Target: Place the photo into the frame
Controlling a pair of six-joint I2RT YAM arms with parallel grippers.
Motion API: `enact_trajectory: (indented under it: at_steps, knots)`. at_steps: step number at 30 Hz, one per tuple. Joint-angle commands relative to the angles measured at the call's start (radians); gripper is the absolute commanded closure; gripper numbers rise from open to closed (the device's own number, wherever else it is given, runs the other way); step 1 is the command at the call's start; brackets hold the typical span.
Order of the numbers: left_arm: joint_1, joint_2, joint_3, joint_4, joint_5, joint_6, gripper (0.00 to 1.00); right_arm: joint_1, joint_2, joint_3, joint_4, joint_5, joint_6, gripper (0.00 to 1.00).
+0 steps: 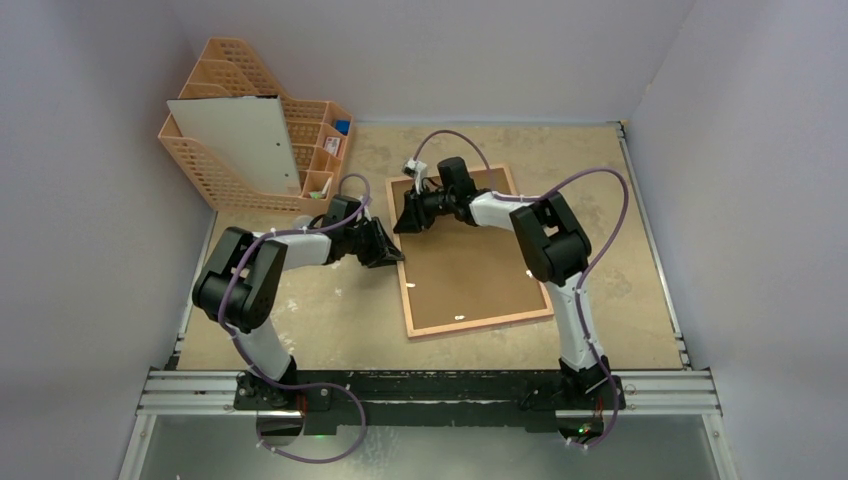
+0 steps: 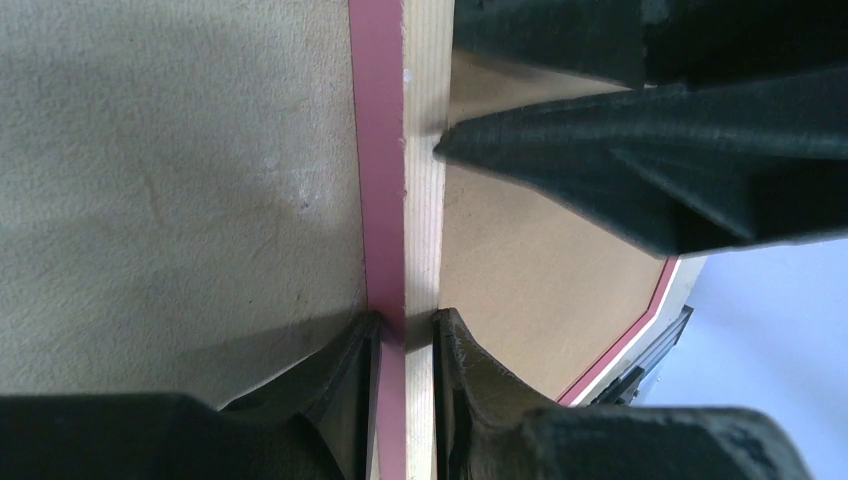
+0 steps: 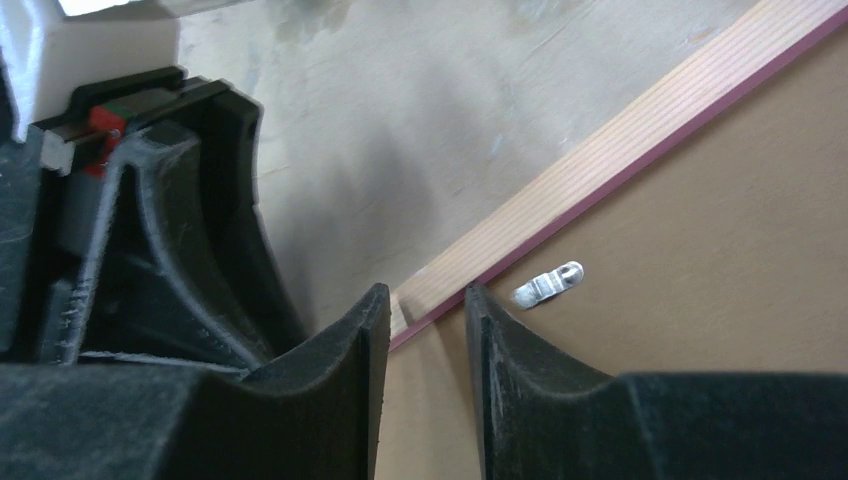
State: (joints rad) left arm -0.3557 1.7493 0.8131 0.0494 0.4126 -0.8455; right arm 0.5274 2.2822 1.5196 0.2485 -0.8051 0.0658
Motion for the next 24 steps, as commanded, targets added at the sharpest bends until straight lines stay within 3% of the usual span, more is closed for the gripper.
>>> enact_trajectory:
  at_steps: [1,6,14,19,24]
  knots:
    - [0.023,0.055,-0.022,-0.083,-0.255,0.068,0.94,0.006,-0.035,-0.068,-0.171,0.037,0.214,0.62]
    - [0.024,0.04,-0.023,-0.089,-0.245,0.072,0.83,-0.056,-0.147,-0.11,-0.03,0.181,0.359,0.59]
    - [0.023,0.008,-0.023,-0.092,-0.262,0.072,0.65,-0.062,-0.235,-0.158,-0.016,0.365,0.471,0.56]
    - [0.023,0.011,-0.015,-0.082,-0.256,0.074,0.64,-0.056,-0.181,-0.18,0.039,0.367,0.577,0.6]
    - [0.023,0.019,-0.013,-0.082,-0.251,0.08,0.69,-0.026,-0.149,-0.181,0.048,0.368,0.61,0.64]
